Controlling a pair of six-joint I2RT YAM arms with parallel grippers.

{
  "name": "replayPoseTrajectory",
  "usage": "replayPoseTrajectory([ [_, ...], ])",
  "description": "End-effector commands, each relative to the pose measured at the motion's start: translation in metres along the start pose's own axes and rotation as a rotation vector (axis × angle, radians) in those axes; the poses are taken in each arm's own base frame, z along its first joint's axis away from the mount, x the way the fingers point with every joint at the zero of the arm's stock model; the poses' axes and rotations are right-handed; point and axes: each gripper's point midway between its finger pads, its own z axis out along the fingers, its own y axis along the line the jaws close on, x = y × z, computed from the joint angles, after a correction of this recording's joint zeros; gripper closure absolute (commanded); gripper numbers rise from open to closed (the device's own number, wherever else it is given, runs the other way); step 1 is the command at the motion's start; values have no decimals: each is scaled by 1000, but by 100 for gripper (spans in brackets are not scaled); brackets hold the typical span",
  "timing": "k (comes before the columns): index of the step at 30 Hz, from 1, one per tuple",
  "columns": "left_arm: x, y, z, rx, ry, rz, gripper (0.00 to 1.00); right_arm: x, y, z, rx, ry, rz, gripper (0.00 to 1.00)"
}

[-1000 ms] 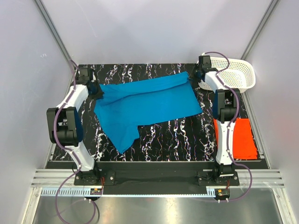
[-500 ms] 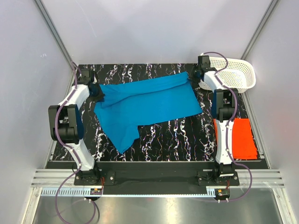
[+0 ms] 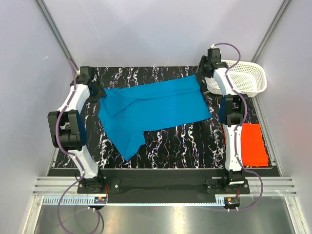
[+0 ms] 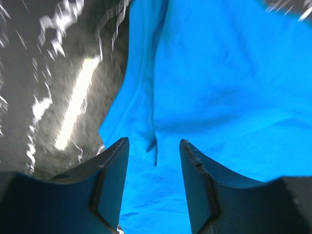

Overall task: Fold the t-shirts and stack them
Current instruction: Fold the tshirt

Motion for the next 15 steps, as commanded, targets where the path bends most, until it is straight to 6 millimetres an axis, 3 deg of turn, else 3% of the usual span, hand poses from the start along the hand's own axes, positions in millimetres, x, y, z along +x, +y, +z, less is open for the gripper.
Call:
replayPoseTrajectory([
  [1, -51, -11, -18, 41, -132, 20, 48, -21, 13, -6, 32, -69, -69, 45],
  [10, -75, -27, 25, 119, -103, 36, 49, -6, 47, 20, -50, -61, -47, 46],
  [15, -87, -35, 49, 150, -92, 25, 55, 3, 52, 34, -74, -50, -16, 51],
])
